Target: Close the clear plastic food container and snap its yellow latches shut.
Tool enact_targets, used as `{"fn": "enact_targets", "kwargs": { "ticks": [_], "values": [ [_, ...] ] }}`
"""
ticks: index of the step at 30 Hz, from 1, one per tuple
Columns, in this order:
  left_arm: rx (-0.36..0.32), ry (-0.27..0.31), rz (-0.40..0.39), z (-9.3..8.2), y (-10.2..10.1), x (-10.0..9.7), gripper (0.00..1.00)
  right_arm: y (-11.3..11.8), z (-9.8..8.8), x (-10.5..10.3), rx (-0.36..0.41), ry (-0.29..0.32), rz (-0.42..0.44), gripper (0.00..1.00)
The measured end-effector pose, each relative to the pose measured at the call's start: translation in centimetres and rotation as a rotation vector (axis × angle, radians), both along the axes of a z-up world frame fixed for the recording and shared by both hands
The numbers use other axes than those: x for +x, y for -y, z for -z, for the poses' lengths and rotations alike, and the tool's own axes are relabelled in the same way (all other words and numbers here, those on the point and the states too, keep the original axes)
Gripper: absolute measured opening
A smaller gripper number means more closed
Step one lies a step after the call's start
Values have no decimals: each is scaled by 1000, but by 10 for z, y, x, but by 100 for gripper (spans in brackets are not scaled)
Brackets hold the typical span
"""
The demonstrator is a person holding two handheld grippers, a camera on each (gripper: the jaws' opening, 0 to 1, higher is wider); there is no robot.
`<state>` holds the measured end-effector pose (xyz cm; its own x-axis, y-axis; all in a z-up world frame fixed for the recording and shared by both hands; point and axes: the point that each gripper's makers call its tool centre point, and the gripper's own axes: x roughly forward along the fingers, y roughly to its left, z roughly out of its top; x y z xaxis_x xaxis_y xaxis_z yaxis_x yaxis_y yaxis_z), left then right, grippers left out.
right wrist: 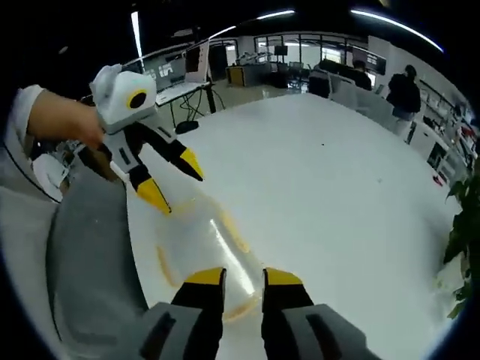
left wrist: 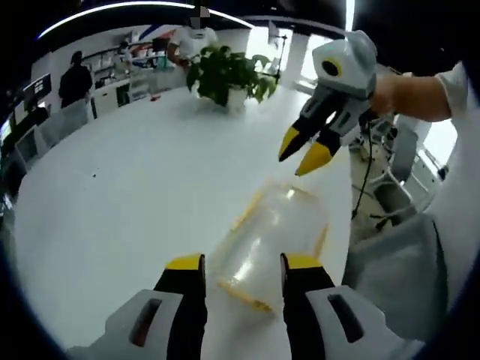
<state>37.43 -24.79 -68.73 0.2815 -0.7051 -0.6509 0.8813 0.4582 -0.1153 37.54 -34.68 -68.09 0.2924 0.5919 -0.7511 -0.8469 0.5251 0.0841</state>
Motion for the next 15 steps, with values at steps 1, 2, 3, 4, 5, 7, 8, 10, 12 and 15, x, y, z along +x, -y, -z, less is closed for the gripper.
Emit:
{"fn": "enact_targets", "kwargs": {
  "ticks": [1, 2, 3, 4, 5, 7, 8, 10, 12, 15],
  "values": [
    [-1, 8, 5, -1, 1, 0, 32, -3, -2, -1, 1, 10, -18, 9],
    [3, -5, 7, 1, 3, -2, 29, -6, -2, -5, -11, 7, -54, 4],
    [-1, -10, 11, 1, 4, -3, 27, -12, -4, -7, -5, 27, -104, 0],
    [-6, -12, 12, 1, 5, -3, 26, -15, -5, -8, -11, 46, -134, 0],
    [-7, -13, 15, 3, 7, -4, 26, -19, -4, -13, -16, 51, -166, 0],
    [-6, -5, 27, 4, 10, -5, 24, -25, 0, -18, -19, 37, -179, 0],
    [-8, -8, 35, 4, 12, -7, 22, -26, 0, -18, -19, 37, -182, 0],
    [-21, -19, 51, 4, 17, -11, 17, -30, 3, -20, -25, 42, -206, 0],
    [-30, -16, 59, 4, 22, -11, 13, -35, 5, -20, -21, 41, -219, 0],
    [-59, -18, 79, 2, 31, -14, 5, -42, 8, -18, -10, 58, -256, 0]
  ]
}}
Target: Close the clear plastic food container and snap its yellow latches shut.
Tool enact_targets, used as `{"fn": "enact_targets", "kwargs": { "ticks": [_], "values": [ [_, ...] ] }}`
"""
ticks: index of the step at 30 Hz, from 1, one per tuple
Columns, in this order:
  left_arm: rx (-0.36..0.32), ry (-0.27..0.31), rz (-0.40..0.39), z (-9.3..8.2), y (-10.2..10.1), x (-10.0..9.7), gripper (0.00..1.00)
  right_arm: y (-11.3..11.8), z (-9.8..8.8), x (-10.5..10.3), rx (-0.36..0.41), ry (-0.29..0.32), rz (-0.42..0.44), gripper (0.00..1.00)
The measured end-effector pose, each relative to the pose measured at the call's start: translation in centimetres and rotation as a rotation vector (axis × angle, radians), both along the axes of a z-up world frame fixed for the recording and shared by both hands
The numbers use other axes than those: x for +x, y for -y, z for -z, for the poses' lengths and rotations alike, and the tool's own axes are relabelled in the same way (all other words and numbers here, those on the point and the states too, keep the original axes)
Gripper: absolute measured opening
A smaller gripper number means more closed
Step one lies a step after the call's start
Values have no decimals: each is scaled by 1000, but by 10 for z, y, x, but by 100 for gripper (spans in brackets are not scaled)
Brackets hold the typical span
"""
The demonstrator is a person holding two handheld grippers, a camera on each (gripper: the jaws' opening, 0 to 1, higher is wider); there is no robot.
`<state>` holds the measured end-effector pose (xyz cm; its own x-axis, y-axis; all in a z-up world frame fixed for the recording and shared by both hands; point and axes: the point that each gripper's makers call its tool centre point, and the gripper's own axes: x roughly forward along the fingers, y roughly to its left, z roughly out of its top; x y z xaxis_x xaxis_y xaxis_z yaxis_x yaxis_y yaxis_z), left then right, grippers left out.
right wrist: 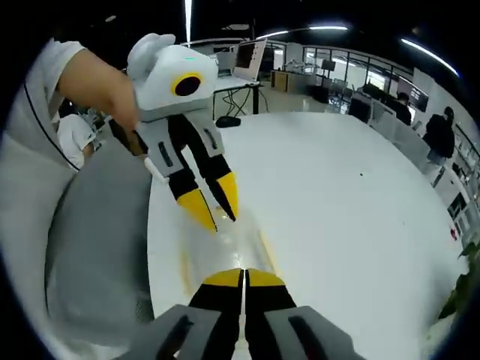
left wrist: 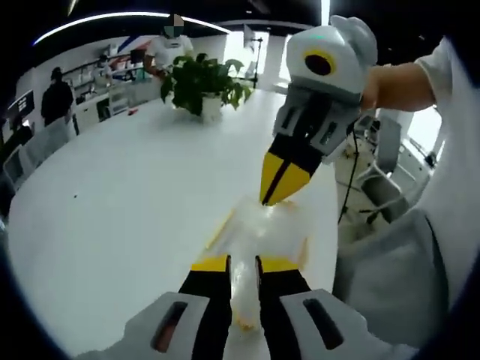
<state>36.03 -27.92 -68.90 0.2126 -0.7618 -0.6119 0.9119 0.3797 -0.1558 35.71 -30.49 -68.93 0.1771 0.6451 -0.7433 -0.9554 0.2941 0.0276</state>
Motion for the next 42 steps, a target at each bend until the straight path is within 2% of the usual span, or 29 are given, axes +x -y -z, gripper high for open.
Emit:
{"fn": "enact_targets", "kwargs": {
  "ticks": [1, 2, 3, 4, 5, 11, 17, 26, 33, 38, 42],
  "values": [
    [-4, 1, 10, 1, 4, -1, 0, -5, 2, 0, 16, 8, -22, 0],
    [-5, -6, 24, 2, 6, -2, 0, -5, 5, 1, 2, -1, -12, 0],
    [-1, -4, 40, 4, 9, -5, 0, -5, 10, 2, -25, 18, -27, 0],
    [18, 25, 88, 7, 12, -8, 0, -7, 11, 4, -28, 37, -45, 0],
    [33, 36, 104, 10, 13, -10, 0, -8, 13, 3, -30, 29, -45, 0],
    [73, 39, 191, 22, 19, -28, 0, -12, 19, 5, -61, 43, -77, 0],
    [75, 43, 219, 25, 22, -37, 0, -15, 21, 17, -39, 19, -24, 0],
    [71, 44, 231, 26, 24, -40, 0, -13, 26, 32, -61, 49, -8, 0],
    [79, 45, 261, 31, 26, -53, 0, -13, 29, 40, -87, 53, -15, 3],
    [82, 56, 276, 33, 27, -60, 0, -13, 34, 41, -89, 5, -9, 16],
    [89, 63, 280, 34, 26, -64, 0, -16, 36, 33, -76, -66, -24, 27]
  ]
}}
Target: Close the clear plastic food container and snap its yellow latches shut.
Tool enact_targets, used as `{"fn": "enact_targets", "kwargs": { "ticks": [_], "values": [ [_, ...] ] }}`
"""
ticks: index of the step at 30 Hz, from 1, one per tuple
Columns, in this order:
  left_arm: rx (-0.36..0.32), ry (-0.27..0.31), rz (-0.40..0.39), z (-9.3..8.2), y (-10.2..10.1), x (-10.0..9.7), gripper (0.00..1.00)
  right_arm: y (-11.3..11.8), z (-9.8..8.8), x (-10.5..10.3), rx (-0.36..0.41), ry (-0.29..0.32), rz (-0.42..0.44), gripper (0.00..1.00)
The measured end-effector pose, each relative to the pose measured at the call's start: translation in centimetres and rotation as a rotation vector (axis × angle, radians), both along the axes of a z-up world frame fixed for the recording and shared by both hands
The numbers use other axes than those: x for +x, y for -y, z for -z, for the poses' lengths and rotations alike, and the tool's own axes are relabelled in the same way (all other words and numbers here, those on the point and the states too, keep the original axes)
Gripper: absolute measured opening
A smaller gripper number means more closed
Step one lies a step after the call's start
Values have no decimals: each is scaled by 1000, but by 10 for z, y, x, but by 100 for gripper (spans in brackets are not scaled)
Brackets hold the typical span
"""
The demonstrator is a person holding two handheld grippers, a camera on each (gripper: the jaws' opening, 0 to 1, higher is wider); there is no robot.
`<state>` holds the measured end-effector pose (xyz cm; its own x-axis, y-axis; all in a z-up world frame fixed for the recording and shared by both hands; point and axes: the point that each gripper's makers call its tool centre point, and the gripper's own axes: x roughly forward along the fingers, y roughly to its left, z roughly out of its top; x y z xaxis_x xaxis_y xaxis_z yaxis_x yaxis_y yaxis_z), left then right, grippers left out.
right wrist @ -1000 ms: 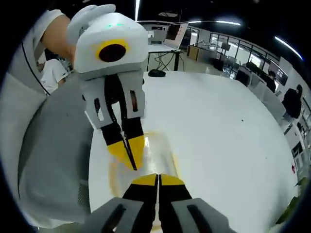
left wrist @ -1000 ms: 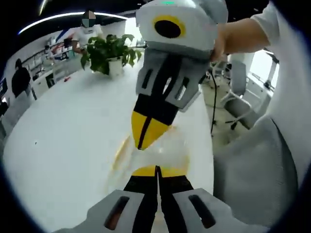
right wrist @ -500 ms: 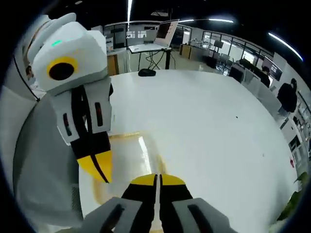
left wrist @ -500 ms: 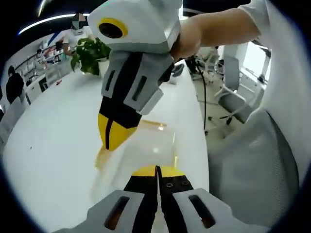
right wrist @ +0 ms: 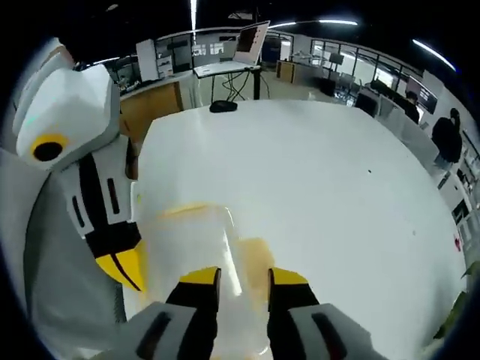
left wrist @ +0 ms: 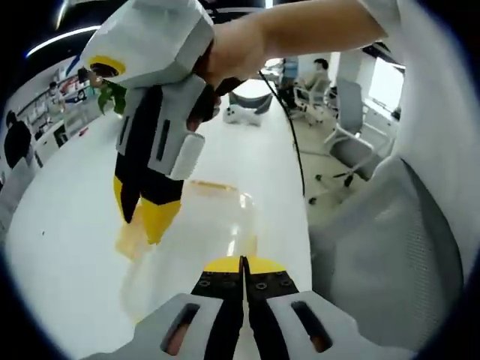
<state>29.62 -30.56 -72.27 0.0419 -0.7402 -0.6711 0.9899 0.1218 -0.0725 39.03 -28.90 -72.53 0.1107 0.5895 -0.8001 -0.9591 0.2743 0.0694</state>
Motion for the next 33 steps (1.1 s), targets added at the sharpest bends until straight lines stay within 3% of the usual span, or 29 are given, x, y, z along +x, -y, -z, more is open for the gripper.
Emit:
{"fn": "enact_targets", "kwargs": {
  "ticks": [2, 5, 10, 18, 25, 27, 33],
  "values": [
    [-1, 4, -3, 0, -1, 0, 0, 0, 0, 0, -6, 6, -15, 32],
    [9, 6, -15, 0, -4, 2, 0, -2, 4, -6, -13, -36, -51, 39],
    [3, 20, -4, -4, -6, -1, 0, -4, 9, -17, -13, -150, -87, 46],
    [0, 61, -12, -7, -7, 4, 7, -5, 10, -22, -74, -170, -190, 47],
    [60, 141, 28, 4, -8, 6, 29, -1, 12, -21, -135, -158, -259, 49],
    [83, 202, 45, 6, -8, 10, 34, 0, 12, -22, -145, -162, -267, 49],
    [101, 279, 56, 9, -6, 16, 38, 1, 15, -26, -158, -176, -290, 52]
  ]
}}
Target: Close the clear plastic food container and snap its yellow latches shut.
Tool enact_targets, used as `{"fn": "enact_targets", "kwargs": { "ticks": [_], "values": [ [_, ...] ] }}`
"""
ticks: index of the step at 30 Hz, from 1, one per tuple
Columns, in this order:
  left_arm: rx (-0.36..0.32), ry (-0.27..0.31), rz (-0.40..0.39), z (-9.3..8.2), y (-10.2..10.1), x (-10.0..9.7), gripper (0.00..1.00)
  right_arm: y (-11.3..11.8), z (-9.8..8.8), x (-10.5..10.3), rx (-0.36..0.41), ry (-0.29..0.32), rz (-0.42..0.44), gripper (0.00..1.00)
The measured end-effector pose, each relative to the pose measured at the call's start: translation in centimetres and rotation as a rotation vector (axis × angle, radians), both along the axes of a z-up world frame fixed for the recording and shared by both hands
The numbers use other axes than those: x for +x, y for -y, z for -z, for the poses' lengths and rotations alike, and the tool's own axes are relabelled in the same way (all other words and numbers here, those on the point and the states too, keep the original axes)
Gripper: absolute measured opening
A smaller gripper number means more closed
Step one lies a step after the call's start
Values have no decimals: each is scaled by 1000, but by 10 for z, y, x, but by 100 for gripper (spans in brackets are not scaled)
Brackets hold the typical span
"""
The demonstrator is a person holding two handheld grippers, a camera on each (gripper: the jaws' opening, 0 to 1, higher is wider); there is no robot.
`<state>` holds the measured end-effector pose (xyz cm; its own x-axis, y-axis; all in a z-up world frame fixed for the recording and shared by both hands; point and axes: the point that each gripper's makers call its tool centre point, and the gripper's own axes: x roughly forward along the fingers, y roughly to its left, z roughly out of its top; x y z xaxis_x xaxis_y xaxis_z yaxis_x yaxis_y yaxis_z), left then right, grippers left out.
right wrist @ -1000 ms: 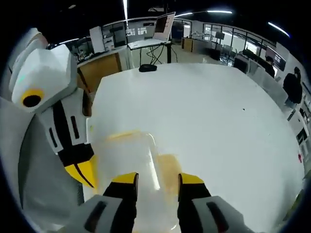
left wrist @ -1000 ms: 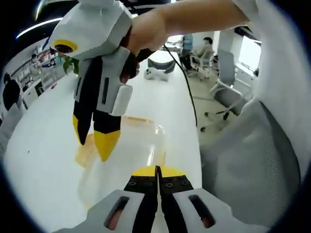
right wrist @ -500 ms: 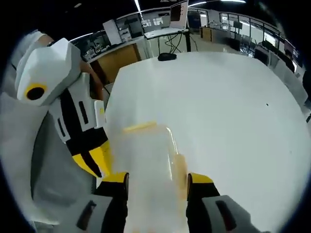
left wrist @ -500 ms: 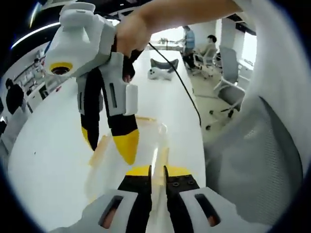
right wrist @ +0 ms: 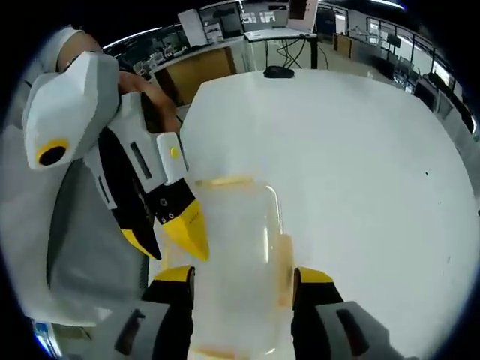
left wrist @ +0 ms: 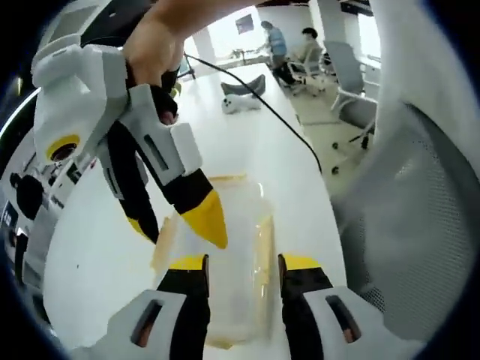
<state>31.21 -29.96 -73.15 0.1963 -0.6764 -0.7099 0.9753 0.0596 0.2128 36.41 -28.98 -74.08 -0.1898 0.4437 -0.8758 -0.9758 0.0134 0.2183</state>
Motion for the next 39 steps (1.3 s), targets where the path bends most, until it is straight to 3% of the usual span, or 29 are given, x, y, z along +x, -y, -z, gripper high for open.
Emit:
{"fn": "enact_targets", "kwargs": {
  "ticks": [2, 4, 6, 11, 23, 35, 37, 39],
  "values": [
    [12, 25, -4, 3, 2, 3, 45, -1, 1, -1, -7, -6, 0, 53],
    [24, 64, 7, 5, 4, 4, 45, -2, 1, -1, -6, -9, 0, 54],
    [0, 49, -11, 1, 6, 5, 40, -3, 1, -2, -7, -9, -4, 54],
    [10, 60, -1, 3, 7, 6, 40, -4, 2, -2, -16, -11, -11, 54],
    [83, 69, -9, 4, 8, 6, 38, -8, 5, -4, -42, -48, -19, 56],
    [130, 12, -70, 4, 7, 10, 31, -9, 7, -5, -66, -52, -1, 53],
    [155, 48, -82, 5, 6, 13, 29, -3, 8, -4, -115, -30, -10, 53],
    [147, 57, -95, 7, 11, 16, 29, -9, 9, -7, -102, -44, 0, 53]
  ]
}}
